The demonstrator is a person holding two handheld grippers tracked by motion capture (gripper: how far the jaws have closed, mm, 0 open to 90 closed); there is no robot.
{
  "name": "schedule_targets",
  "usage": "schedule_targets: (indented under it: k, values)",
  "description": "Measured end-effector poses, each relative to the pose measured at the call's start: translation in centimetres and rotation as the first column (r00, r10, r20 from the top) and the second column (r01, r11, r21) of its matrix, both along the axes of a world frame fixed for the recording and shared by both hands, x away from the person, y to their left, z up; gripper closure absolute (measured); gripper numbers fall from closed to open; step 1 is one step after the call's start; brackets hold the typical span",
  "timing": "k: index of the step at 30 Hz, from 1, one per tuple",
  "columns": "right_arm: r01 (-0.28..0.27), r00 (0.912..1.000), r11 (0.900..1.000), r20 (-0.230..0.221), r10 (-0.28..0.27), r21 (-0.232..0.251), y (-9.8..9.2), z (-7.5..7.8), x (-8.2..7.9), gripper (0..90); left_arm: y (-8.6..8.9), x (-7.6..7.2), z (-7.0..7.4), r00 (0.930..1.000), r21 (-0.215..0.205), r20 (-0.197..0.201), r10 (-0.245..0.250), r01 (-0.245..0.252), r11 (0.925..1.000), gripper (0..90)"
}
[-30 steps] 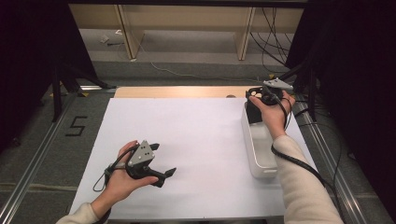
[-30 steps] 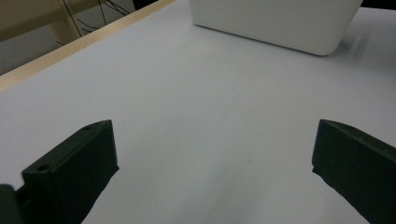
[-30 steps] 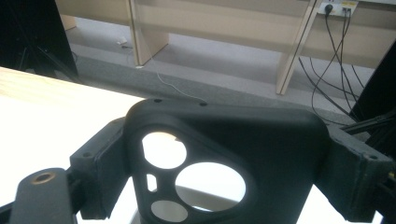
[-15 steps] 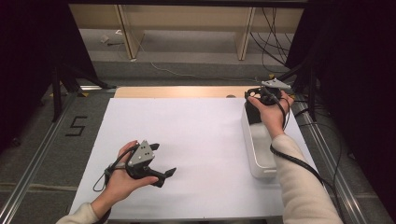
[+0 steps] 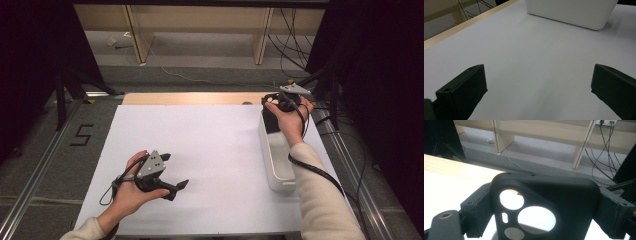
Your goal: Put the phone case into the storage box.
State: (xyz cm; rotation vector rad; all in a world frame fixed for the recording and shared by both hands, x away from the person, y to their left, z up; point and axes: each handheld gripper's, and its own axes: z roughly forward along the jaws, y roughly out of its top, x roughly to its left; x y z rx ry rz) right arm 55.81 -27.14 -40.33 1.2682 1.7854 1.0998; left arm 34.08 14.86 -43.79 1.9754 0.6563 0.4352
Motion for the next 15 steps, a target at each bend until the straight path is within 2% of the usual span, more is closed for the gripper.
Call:
schedule_targets:
  k: [7, 11, 15]
  values:
    - [0.004, 0.9999, 1.000, 0.016, -0.004, 0.019, -0.12, -0.40, 0.42, 14.1, 0.00, 0.01, 0.00, 1.0000, -0.001, 0.000, 0.000, 0.000, 1.0000, 0.0]
    - [0.004, 1.0000, 1.000, 0.003, -0.004, 0.019, -0.15, -0.49, 0.69, 13.7, 0.00, 0.02, 0.00, 1.0000, -0.001, -0.001, -0.001, 0.001, 1.0000, 0.0]
    - [0.011, 0.9999, 1.000, 0.009, -0.012, 0.022, -0.22, -0.75, 0.92, 13.6, 0.03, 0.03, 0.00, 1.0000, 0.000, 0.000, 0.000, 0.000, 1.0000, 0.0]
